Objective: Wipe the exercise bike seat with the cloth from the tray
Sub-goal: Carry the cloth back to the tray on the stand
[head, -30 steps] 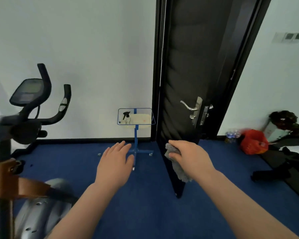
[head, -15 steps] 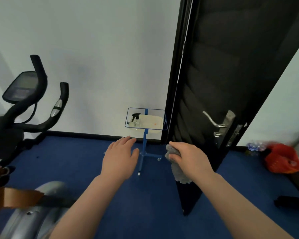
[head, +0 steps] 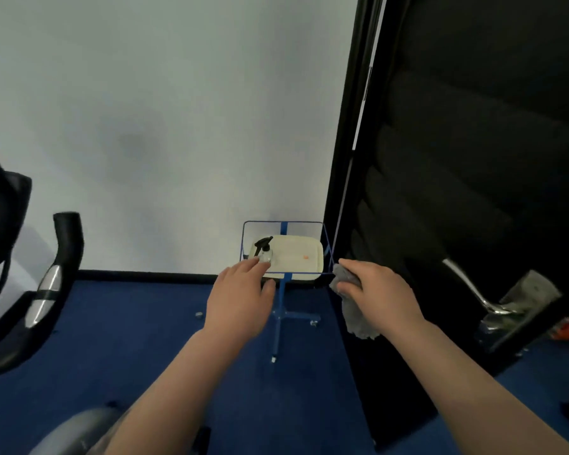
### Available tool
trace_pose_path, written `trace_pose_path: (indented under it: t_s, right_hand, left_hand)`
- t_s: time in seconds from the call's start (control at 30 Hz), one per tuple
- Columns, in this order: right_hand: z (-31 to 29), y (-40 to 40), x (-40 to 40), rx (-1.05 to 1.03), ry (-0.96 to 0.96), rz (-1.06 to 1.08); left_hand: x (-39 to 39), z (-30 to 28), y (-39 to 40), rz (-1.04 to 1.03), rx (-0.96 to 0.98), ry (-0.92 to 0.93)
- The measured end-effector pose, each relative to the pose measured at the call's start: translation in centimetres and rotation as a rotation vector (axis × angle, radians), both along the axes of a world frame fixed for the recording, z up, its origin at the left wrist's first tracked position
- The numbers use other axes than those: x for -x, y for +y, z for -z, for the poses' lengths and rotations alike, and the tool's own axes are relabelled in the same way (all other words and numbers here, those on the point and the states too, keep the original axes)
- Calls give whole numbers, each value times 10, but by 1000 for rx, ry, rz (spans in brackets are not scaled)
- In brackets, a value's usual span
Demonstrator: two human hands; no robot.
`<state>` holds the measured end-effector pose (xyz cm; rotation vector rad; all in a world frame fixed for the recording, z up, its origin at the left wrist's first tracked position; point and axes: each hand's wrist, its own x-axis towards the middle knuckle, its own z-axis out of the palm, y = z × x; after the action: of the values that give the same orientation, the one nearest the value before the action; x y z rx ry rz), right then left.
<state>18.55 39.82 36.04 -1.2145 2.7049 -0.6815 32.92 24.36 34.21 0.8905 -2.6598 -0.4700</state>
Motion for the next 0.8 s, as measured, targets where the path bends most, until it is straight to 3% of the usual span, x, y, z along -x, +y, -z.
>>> trace_pose_path:
  t_s: [0.53, 0.8]
  right_hand:
    - [57, -150, 187, -31, -81, -116]
    - [121, -223, 237, -156, -201, -141]
  left_hand:
    - [185, 61, -127, -79, -53, -97]
    - [220, 117, -179, -95, -181, -227]
